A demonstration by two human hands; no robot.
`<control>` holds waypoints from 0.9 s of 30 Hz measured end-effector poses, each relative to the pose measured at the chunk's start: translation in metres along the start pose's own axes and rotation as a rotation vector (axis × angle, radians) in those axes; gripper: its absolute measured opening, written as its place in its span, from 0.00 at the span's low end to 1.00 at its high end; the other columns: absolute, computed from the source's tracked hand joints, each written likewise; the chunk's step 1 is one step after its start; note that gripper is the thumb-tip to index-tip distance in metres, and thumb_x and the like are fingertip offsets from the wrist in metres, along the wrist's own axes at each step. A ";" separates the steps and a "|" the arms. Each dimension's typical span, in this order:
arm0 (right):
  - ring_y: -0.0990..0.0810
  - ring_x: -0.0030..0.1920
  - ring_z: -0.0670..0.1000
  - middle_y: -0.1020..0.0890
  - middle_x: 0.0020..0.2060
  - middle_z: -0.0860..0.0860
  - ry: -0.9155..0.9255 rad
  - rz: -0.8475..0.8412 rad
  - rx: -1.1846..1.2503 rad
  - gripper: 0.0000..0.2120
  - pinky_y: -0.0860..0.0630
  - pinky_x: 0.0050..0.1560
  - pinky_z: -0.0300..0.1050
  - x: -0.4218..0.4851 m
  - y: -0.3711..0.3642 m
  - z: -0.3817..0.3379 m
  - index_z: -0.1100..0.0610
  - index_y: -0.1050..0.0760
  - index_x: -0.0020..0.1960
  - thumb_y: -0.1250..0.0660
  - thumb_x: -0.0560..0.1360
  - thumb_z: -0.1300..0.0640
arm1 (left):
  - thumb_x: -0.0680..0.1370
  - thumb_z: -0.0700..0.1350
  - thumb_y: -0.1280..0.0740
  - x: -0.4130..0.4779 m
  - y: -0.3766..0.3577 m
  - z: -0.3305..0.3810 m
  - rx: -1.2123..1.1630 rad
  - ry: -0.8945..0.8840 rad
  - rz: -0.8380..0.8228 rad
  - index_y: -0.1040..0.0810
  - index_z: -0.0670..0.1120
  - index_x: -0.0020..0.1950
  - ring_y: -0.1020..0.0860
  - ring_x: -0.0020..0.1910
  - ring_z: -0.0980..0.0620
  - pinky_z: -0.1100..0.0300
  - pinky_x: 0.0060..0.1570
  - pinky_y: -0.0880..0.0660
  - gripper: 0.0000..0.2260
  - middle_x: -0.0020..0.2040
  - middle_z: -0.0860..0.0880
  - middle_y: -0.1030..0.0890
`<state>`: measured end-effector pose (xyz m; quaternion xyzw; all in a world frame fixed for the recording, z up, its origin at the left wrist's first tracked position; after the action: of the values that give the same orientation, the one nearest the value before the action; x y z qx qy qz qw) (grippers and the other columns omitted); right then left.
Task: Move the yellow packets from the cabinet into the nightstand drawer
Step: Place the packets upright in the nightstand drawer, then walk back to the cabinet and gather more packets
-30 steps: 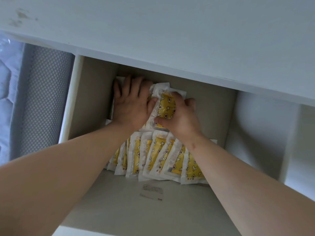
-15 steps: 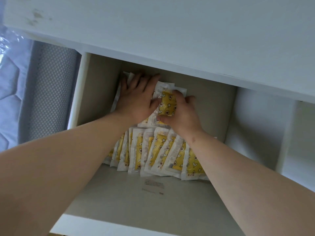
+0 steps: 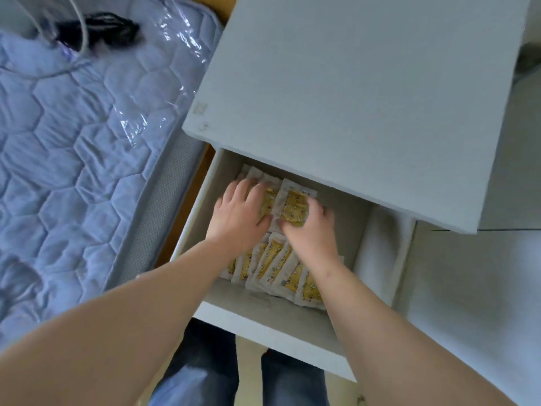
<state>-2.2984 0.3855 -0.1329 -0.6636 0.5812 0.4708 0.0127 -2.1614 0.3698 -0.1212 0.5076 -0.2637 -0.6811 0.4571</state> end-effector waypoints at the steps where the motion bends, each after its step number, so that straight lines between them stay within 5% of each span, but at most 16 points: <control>1: 0.31 0.67 0.54 0.39 0.70 0.52 0.025 -0.013 0.009 0.33 0.33 0.54 0.40 -0.012 0.004 -0.011 0.49 0.43 0.74 0.32 0.74 0.47 | 0.79 0.51 0.40 -0.012 0.009 0.002 -0.016 0.023 0.023 0.43 0.50 0.75 0.50 0.76 0.47 0.49 0.73 0.48 0.26 0.76 0.49 0.44; 8: 0.28 0.63 0.52 0.36 0.70 0.50 0.206 -0.136 0.001 0.30 0.26 0.60 0.48 -0.107 0.032 -0.080 0.50 0.39 0.72 0.32 0.74 0.49 | 0.80 0.49 0.39 -0.109 0.098 0.007 -0.234 0.222 0.261 0.39 0.51 0.73 0.45 0.74 0.49 0.52 0.72 0.43 0.22 0.74 0.51 0.40; 14: 0.31 0.66 0.52 0.35 0.69 0.51 0.423 -0.251 -0.106 0.25 0.31 0.63 0.46 -0.194 0.009 -0.154 0.52 0.36 0.70 0.33 0.75 0.51 | 0.79 0.48 0.39 -0.213 0.170 -0.032 -0.397 0.420 0.518 0.36 0.51 0.72 0.38 0.71 0.48 0.54 0.67 0.38 0.21 0.72 0.50 0.36; 21: 0.30 0.64 0.53 0.31 0.64 0.55 0.724 -0.479 -0.229 0.21 0.34 0.61 0.42 -0.348 -0.097 -0.232 0.56 0.32 0.67 0.34 0.76 0.52 | 0.79 0.47 0.38 -0.400 0.213 -0.128 -0.567 0.733 0.854 0.33 0.48 0.71 0.34 0.68 0.48 0.56 0.65 0.35 0.20 0.70 0.48 0.32; 27: 0.32 0.65 0.52 0.34 0.66 0.54 0.935 -0.718 -0.350 0.20 0.36 0.55 0.40 -0.525 -0.211 -0.230 0.54 0.33 0.67 0.36 0.77 0.52 | 0.78 0.46 0.36 -0.615 0.182 -0.199 -0.645 1.013 1.132 0.30 0.45 0.68 0.30 0.65 0.48 0.59 0.61 0.35 0.19 0.66 0.46 0.27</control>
<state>-1.9303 0.7232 0.2191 -0.9464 0.1796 0.1847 -0.1949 -1.8698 0.8576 0.2368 0.3874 -0.0328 -0.0785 0.9180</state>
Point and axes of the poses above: each hand's wrist, its own x-axis towards the middle knuckle, its own y-axis out of the back of the hand, z = x × y, the point moved 7 cm from there along x, towards the middle knuckle
